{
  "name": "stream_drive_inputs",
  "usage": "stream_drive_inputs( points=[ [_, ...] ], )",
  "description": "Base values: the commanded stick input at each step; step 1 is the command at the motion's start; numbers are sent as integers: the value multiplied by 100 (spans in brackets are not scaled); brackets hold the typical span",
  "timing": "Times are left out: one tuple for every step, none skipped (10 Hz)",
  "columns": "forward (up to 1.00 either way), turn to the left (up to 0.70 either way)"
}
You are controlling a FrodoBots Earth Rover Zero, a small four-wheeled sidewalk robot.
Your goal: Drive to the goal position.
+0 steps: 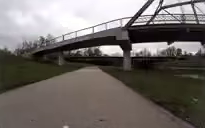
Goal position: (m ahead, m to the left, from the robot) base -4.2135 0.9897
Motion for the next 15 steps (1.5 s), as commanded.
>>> stream_drive_inputs(
  points=[
    [100,0],
    [100,0],
    [100,0],
    [100,0],
    [100,0],
    [100,0],
    [100,7],
    [100,15],
    [100,22],
    [100,30],
    [100,37],
    [100,40],
    [100,40],
    [100,40],
    [100,40]
  ],
)
